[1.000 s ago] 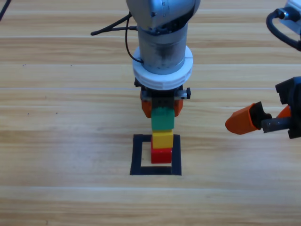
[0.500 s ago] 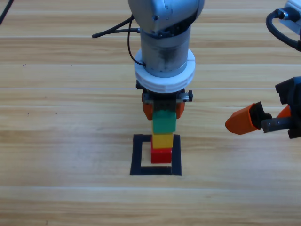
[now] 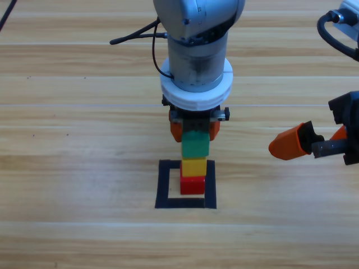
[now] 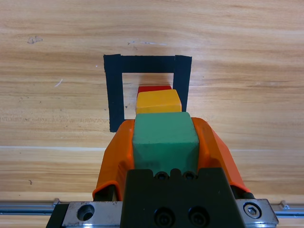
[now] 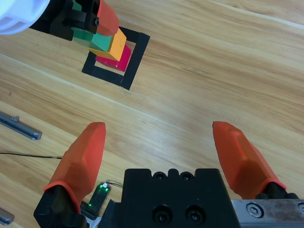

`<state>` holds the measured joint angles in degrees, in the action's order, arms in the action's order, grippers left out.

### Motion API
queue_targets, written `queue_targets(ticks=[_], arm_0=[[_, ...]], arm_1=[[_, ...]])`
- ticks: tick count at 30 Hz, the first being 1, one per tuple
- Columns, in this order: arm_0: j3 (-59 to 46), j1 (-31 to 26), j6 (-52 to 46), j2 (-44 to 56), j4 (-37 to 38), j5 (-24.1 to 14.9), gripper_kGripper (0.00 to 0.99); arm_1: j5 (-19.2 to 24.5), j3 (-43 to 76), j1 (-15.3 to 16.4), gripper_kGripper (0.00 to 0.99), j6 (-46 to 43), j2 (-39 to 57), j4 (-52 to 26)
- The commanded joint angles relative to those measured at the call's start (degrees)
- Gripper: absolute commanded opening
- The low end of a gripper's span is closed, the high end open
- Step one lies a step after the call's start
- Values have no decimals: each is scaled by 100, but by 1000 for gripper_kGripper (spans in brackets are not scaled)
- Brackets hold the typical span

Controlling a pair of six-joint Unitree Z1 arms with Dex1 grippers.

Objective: Stack the blocks in the rectangular block: red at the bottom, yellow in the middle, green on top

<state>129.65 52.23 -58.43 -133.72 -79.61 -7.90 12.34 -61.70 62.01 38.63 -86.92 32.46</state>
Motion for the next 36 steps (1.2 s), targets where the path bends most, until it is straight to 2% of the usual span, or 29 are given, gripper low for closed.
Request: queue_targets(ticks=[1, 36], arm_0=[[-98, 147, -54, -216, -19, -80, 15], [-36, 147, 7, -453, -10, -72, 15]], arm_1=[[-21, 150, -189, 990, 4, -228, -161], [-29, 159, -189, 990, 4, -246, -161]])
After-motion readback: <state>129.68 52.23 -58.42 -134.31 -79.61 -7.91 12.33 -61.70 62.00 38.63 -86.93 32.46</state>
